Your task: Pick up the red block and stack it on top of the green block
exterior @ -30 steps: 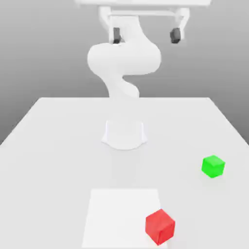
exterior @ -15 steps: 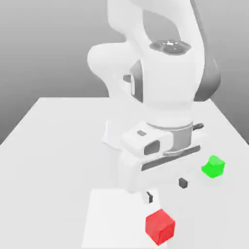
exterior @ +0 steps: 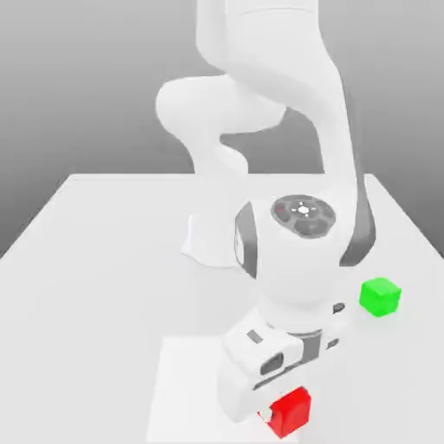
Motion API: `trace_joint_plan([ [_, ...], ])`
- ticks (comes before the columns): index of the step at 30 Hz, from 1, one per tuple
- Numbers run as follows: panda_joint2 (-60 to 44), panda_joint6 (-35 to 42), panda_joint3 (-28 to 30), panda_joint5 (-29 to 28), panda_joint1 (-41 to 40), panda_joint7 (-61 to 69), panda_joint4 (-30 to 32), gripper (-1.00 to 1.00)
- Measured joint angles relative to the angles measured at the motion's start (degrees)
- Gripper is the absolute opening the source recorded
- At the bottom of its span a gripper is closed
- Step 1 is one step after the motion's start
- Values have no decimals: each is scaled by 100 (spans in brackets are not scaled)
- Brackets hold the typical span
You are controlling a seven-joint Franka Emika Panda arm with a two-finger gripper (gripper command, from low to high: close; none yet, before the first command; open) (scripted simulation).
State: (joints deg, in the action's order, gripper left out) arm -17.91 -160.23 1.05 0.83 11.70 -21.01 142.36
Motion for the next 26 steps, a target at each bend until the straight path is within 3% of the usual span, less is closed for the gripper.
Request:
trace_joint_plan([
  [3, 587, 483, -12, -15, 21, 5, 106, -100],
  [6, 1102, 608, -534, 167, 393, 535, 502, -100],
  [15, 2646, 736, -1721, 628, 2544, 2321, 1888, -100],
  [18, 2455, 385, -1883, 421, 2706, 2361, 2050, -100],
  [22, 1669, -365, -1787, -279, 2678, 1892, 2044, -100],
  [23, 1481, -537, -1701, -481, 2707, 1751, 2037, 100],
  [26, 1481, -537, -1701, -481, 2707, 1751, 2037, 100],
])
